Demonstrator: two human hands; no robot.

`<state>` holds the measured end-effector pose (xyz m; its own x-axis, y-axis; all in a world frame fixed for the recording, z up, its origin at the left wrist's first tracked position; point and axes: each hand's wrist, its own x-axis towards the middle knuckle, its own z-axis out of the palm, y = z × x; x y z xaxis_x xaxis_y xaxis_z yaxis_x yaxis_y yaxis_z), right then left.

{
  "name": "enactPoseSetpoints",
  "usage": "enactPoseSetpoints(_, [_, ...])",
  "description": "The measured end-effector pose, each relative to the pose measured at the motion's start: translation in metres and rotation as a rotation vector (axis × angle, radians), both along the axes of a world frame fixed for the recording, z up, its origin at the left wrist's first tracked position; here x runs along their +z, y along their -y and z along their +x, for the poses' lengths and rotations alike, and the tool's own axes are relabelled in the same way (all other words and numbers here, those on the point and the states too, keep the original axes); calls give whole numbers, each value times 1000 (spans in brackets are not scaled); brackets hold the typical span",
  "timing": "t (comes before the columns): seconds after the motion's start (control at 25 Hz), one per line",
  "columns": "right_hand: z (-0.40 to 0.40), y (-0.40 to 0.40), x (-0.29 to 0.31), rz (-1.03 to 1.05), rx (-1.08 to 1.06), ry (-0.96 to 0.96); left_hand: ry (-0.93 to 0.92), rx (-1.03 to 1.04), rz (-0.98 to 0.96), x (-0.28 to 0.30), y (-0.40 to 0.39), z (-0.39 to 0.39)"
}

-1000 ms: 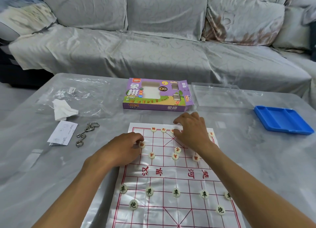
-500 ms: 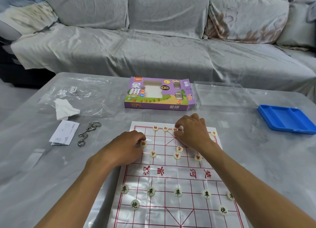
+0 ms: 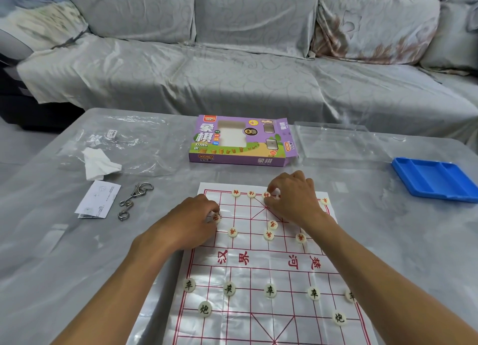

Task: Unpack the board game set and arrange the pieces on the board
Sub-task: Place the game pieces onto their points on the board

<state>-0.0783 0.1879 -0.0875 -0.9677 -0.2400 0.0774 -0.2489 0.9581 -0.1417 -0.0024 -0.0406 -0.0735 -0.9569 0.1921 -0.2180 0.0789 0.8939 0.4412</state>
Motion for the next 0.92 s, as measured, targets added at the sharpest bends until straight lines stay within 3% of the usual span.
enactPoseSetpoints(0.64, [-1,0,-3,-26,-5,9,-270,137,-29,-17,-11,3])
enactPoseSetpoints(0.92, [0,-1,-1,-32,-3,9,-185,129,-11,-16,-10,-2])
